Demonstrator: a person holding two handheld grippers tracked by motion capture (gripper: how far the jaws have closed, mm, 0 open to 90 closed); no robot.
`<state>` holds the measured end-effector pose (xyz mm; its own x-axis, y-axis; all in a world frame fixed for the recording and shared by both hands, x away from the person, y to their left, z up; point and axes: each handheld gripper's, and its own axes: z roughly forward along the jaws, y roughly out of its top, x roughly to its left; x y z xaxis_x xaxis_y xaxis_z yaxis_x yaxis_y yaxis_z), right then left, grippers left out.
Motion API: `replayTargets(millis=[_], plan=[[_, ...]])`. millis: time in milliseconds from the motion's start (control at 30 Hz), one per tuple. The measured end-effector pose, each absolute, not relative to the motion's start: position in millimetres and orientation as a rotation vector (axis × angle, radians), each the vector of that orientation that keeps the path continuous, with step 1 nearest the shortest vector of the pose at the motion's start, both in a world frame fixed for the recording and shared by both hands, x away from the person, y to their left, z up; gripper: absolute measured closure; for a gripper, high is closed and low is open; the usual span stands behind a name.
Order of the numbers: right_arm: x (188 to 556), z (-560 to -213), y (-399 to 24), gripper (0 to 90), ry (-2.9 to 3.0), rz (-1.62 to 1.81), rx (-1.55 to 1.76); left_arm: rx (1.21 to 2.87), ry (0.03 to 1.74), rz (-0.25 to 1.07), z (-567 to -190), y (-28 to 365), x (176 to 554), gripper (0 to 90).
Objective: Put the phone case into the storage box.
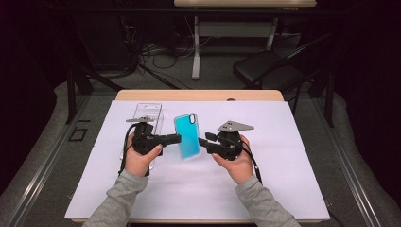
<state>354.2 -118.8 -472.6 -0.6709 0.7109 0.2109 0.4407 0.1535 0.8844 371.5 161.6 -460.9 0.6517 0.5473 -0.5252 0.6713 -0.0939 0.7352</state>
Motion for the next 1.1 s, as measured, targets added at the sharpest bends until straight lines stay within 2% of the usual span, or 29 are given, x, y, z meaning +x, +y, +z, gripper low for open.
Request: replayTargets(millis=[467,1100], plan=[[357.2,-467.3,-133.0,51.8,2.191,1.572,1.096,1.770,0.907,-0.127,-453.4,167.0,367.8,81.9],[357.4,-462.1,-143.0,57.6,2.305,1.719,1.062,1.795,0.807,-0.183,-451.0,160.6,360.5,81.9]])
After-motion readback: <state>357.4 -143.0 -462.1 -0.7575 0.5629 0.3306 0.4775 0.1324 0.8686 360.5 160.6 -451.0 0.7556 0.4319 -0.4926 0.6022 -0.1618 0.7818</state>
